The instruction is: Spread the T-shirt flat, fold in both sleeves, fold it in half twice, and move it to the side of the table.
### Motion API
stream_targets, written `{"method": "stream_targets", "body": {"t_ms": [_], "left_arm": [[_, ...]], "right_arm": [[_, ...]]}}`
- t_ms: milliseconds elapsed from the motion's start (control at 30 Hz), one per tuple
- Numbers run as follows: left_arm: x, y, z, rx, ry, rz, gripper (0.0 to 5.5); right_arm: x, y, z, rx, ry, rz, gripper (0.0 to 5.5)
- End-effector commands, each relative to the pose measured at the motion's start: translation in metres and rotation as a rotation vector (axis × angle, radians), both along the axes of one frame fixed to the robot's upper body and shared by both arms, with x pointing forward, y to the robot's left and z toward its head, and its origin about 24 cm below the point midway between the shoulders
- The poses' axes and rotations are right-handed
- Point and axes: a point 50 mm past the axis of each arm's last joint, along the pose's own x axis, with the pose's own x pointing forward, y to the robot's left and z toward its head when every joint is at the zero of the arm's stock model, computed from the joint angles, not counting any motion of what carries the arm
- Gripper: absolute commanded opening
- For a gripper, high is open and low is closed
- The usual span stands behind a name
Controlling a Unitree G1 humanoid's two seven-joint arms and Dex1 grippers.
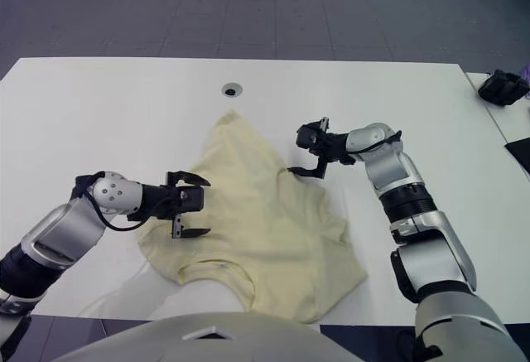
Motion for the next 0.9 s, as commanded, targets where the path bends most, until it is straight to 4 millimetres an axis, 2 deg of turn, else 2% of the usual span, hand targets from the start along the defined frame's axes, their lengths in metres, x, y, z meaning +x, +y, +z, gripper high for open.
{"method": "stream_targets", "body": {"t_ms": [33,300,400,500,667,900], "left_arm": [[-0.001,0.006,-0.009,0.047,0.020,0.029,5.40],[-0.001,0.005,-0.010,0.048,0.016,0.024,5.40],[-0.002,0.004,-0.010,0.049,0.018,0.022,5.40],[-0.002,0.003,-0.011,0.049,0.017,0.021,5.40],[-0.001,0.002,-0.012,0.047,0.015,0.021,5.40],[-0.004,0.000,-0.013,0.042,0.017,0.024,5.40]], "right_arm": [[-0.003,-0.002,-0.004,-0.027,0.015,0.021,5.39],[-0.010,-0.009,-0.020,-0.137,0.093,0.073,5.39],[-0.008,-0.019,-0.025,-0.245,0.112,0.086,5.39],[-0.001,-0.037,-0.027,-0.390,0.117,0.083,5.39],[0.027,-0.063,-0.007,-0.619,-0.065,-0.012,5.39],[0.047,-0.064,0.014,-0.653,-0.372,-0.095,5.39]]}}
